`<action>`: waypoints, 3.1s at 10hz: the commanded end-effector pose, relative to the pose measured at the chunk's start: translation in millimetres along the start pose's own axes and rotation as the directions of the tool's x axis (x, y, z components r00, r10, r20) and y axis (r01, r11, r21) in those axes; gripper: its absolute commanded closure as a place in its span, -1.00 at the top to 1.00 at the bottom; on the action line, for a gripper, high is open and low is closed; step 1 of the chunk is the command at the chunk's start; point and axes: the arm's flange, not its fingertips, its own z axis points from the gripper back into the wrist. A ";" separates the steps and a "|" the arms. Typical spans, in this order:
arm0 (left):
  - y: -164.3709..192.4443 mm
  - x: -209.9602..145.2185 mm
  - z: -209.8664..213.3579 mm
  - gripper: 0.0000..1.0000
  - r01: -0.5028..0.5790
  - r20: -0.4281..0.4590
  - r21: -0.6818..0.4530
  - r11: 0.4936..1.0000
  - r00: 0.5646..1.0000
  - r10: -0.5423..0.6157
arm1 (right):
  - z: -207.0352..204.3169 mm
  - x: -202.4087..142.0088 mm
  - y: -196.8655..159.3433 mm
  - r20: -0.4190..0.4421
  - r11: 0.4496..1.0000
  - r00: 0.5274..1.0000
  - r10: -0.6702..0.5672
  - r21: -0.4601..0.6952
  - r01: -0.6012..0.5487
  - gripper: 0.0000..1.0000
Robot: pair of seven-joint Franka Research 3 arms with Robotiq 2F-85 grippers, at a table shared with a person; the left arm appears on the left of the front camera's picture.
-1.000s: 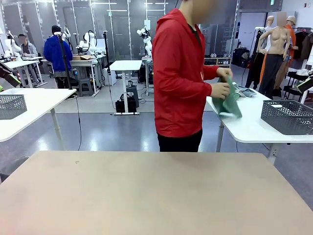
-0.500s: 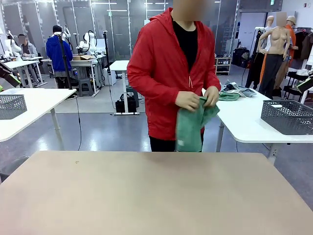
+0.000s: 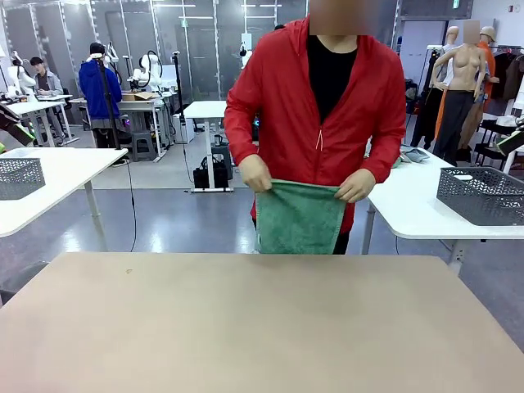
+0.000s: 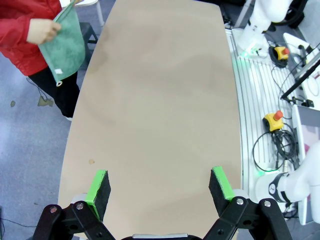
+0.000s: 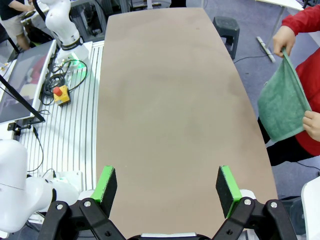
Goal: Fold the towels and place them in the basket.
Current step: When a person lays out a Towel with hook on the table, fold it in half twice.
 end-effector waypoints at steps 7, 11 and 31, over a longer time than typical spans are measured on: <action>0.4 0.3 0.0 1.00 0.004 0.000 0.003 1.000 1.000 -0.004 | 0.0 0.0 0.2 0.004 1.000 1.000 0.004 0.003 -0.004 1.00; 0.4 0.3 0.0 1.00 0.004 0.000 0.003 1.000 1.000 -0.004 | 0.0 0.0 0.2 0.004 1.000 1.000 0.004 0.003 -0.004 1.00; -113.0 122.9 -26.7 1.00 0.126 -0.370 0.166 0.978 0.927 -0.057 | -87.7 95.0 114.9 -0.263 0.977 0.965 0.023 -0.198 -0.077 1.00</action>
